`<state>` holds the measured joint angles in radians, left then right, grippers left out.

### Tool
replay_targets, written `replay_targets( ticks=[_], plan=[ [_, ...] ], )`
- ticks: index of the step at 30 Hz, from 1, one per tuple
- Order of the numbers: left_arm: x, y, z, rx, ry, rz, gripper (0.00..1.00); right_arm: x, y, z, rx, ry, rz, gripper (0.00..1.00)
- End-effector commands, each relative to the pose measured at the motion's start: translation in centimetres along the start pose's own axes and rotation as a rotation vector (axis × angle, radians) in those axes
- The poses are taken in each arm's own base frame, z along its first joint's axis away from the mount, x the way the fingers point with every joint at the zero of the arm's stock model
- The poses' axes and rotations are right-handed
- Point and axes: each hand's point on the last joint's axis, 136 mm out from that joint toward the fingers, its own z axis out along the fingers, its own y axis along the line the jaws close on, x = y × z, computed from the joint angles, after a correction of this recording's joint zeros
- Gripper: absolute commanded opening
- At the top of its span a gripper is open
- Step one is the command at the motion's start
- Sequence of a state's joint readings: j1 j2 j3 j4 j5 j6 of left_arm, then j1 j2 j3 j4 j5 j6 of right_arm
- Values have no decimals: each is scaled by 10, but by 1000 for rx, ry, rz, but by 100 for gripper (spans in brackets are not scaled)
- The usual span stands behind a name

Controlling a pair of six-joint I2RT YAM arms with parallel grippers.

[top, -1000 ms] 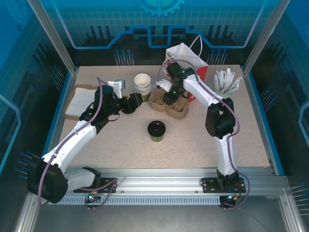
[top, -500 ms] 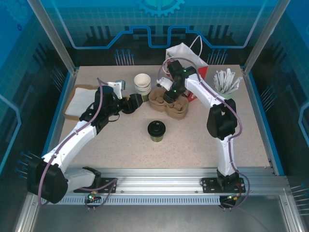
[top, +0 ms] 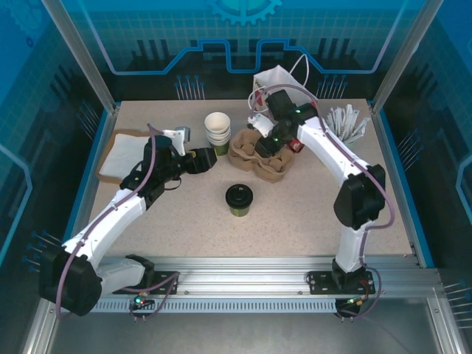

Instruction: Pack the takeout coffee

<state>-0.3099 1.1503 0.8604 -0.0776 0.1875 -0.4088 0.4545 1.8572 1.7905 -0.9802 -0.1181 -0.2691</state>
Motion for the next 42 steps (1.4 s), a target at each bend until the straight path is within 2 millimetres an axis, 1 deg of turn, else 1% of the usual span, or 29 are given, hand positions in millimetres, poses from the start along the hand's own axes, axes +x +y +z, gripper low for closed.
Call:
replay_targets(
  ticks=[1, 4, 6, 8, 11, 12, 14, 17, 22, 27, 30, 33, 42],
  plan=[
    [3, 1, -8, 2, -11, 9, 91, 5, 28, -24, -34, -56, 86, 27],
    [6, 1, -12, 10, -9, 0, 91, 31, 40, -37, -13, -65, 155, 27],
    [8, -2, -15, 26, -7, -7, 91, 53, 46, -46, 21, -70, 201, 27],
    [9, -5, -18, 39, -8, -12, 91, 75, 55, -51, 40, -62, 232, 28],
    [9, -7, -22, 48, -14, -13, 91, 110, 64, -50, 86, -31, 276, 28],
    [9, -7, -22, 49, -13, -13, 91, 122, 66, -46, 94, -19, 297, 28],
    [10, -9, -24, 56, -12, -18, 91, 138, 68, -41, 107, -13, 328, 28],
    [11, -11, -25, 67, -8, -24, 90, 154, 70, -30, 129, 0, 356, 28],
    [12, -11, -26, 68, -6, -26, 90, 163, 74, -3, 128, 5, 381, 28],
    [12, -11, -28, 65, -11, -23, 90, 156, 75, 21, 126, 17, 378, 27],
    [13, -12, -30, 69, -9, -22, 90, 157, 73, 33, 137, 39, 373, 27],
    [12, -12, -30, 69, -12, -18, 90, 157, 74, 42, 131, 55, 369, 27],
    [11, -14, -31, 77, -15, -16, 91, 150, 83, 60, 115, 56, 357, 27]
  ],
)
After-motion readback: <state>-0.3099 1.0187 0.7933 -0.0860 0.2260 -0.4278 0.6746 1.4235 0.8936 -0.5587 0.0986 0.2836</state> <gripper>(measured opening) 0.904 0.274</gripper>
